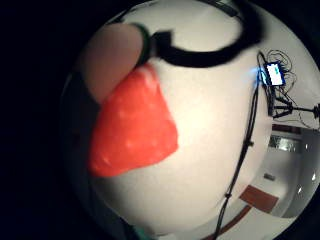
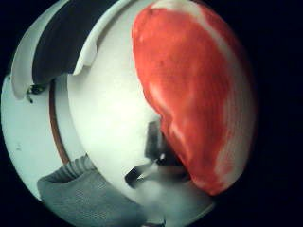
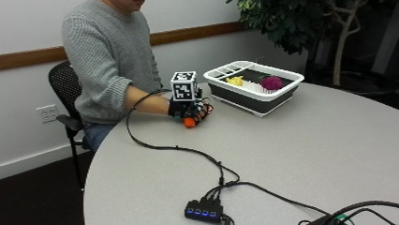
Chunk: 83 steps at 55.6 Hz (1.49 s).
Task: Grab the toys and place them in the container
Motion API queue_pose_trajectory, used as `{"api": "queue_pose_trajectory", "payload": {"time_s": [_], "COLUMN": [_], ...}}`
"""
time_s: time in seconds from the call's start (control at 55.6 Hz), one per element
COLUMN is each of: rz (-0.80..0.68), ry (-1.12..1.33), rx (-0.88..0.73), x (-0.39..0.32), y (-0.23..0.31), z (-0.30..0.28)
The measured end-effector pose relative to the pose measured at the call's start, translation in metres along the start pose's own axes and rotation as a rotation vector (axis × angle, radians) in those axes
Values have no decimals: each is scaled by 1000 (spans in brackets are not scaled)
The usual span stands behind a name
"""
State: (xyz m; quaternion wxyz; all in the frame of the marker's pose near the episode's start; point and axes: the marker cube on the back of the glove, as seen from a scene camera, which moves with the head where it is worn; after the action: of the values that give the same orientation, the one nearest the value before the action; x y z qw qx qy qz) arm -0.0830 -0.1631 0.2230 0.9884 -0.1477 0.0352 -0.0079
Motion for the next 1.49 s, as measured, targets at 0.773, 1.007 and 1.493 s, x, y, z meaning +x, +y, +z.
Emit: {"api": "queue_pose_trajectory", "payload": {"time_s": [0.773,1.007,1.493], "rz": [-102,-69,-50], "ry": [-112,-60,99], "rx": [365,280,-186], "x": [-15,-96,-131], "y": [-120,-186,-218], "z": [-261,-241,-167]}}
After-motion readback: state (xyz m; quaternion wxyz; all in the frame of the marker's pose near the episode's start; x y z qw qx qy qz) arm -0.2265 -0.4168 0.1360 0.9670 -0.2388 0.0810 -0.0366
